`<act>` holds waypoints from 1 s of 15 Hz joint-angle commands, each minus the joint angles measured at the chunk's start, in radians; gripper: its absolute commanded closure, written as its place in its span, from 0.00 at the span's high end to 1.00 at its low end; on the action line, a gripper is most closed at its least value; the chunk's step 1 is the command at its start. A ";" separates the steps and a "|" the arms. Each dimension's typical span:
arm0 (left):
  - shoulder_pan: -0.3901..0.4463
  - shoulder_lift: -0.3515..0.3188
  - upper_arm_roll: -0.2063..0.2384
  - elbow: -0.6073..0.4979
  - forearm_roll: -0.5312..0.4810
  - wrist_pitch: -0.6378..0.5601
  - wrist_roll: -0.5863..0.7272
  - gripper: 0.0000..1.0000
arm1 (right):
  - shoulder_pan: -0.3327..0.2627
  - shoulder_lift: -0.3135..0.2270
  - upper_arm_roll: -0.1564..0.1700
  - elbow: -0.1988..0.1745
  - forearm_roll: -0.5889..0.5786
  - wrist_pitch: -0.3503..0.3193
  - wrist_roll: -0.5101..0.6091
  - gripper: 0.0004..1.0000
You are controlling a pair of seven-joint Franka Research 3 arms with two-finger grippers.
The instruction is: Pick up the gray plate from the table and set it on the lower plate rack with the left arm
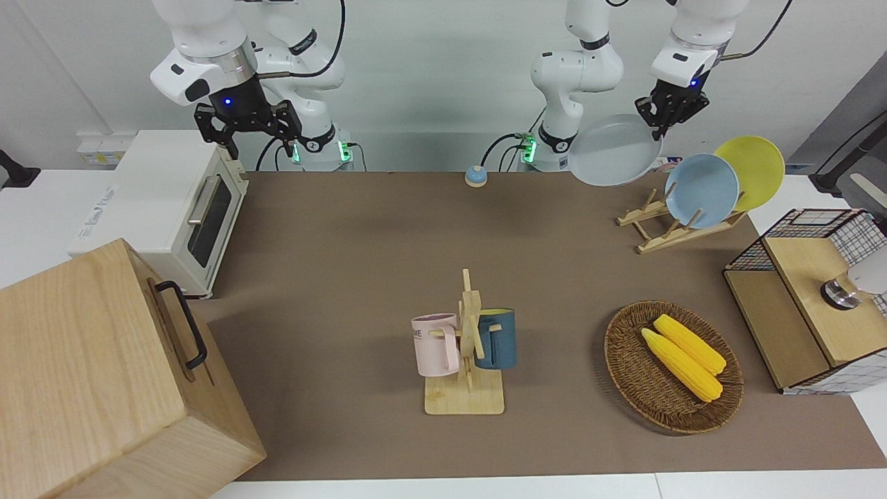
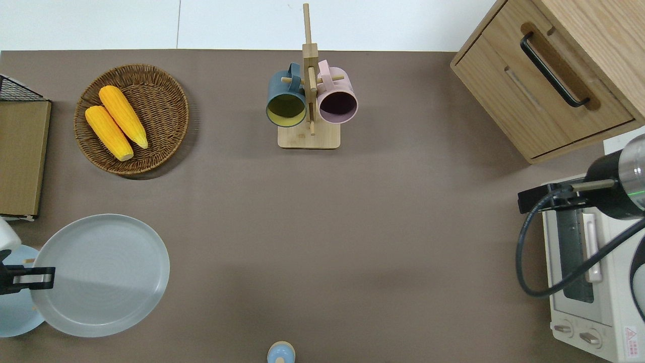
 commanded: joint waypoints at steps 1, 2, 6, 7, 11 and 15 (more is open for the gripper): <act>-0.007 0.033 -0.012 0.021 0.144 -0.054 -0.033 0.00 | -0.007 -0.002 0.007 0.006 0.007 -0.014 0.000 0.99; -0.005 0.037 -0.012 0.020 0.159 -0.057 -0.032 0.00 | -0.007 -0.002 0.007 0.006 0.007 -0.014 0.000 0.99; -0.008 0.040 -0.013 -0.009 0.291 -0.108 -0.030 0.00 | -0.007 -0.002 0.007 0.006 0.007 -0.014 0.000 0.99; -0.008 0.041 -0.014 -0.025 0.310 -0.108 -0.029 0.00 | -0.007 -0.002 0.005 0.006 0.007 -0.014 0.000 0.99; -0.008 0.069 -0.014 -0.066 0.444 -0.128 -0.036 0.00 | -0.007 -0.002 0.007 0.006 0.007 -0.014 0.000 0.99; -0.003 0.102 -0.013 -0.089 0.546 -0.134 -0.037 0.00 | -0.007 -0.002 0.005 0.006 0.007 -0.014 0.000 0.99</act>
